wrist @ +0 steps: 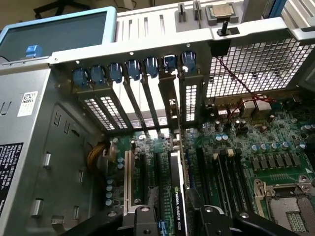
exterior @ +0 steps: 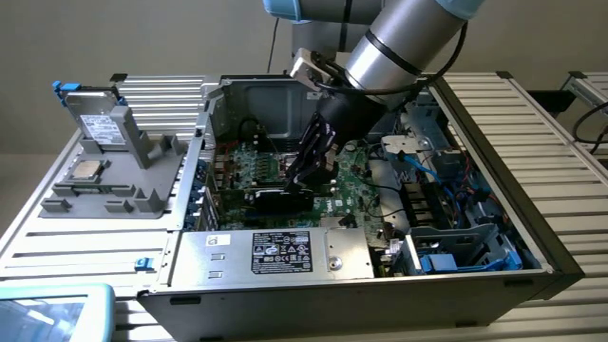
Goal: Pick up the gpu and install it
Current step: 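Insert the gpu into the slot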
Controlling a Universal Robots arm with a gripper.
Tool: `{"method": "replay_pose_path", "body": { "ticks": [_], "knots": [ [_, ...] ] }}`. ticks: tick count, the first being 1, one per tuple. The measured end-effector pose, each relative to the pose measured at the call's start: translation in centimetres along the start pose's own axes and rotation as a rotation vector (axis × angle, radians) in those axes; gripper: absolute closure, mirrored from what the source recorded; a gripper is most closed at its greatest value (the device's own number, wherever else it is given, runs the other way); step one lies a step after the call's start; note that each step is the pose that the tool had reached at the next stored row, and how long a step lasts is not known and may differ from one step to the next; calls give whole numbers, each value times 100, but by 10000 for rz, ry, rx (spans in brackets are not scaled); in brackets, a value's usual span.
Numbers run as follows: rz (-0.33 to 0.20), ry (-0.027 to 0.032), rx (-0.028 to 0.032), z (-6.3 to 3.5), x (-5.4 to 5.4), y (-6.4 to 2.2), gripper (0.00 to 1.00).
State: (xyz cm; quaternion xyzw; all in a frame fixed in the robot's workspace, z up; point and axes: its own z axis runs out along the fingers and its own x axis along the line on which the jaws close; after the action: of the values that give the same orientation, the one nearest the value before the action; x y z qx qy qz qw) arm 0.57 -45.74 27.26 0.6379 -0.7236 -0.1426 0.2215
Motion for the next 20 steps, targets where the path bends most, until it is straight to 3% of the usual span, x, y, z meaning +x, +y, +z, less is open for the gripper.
{"method": "replay_pose_path", "body": {
  "ticks": [3, 4, 5, 14, 16, 20],
  "knots": [
    [76, 129, 40, -18, -20, 11, 64],
    [76, 130, 47, -18, -25, 12, 64],
    [83, 124, 92, -19, -37, 14, 64],
    [139, 21, 761, -95, -62, 61, 64],
    [154, -15, 1013, -104, -64, 67, 64],
    [204, -111, 1682, -109, -81, 70, 64]
  ]
}}
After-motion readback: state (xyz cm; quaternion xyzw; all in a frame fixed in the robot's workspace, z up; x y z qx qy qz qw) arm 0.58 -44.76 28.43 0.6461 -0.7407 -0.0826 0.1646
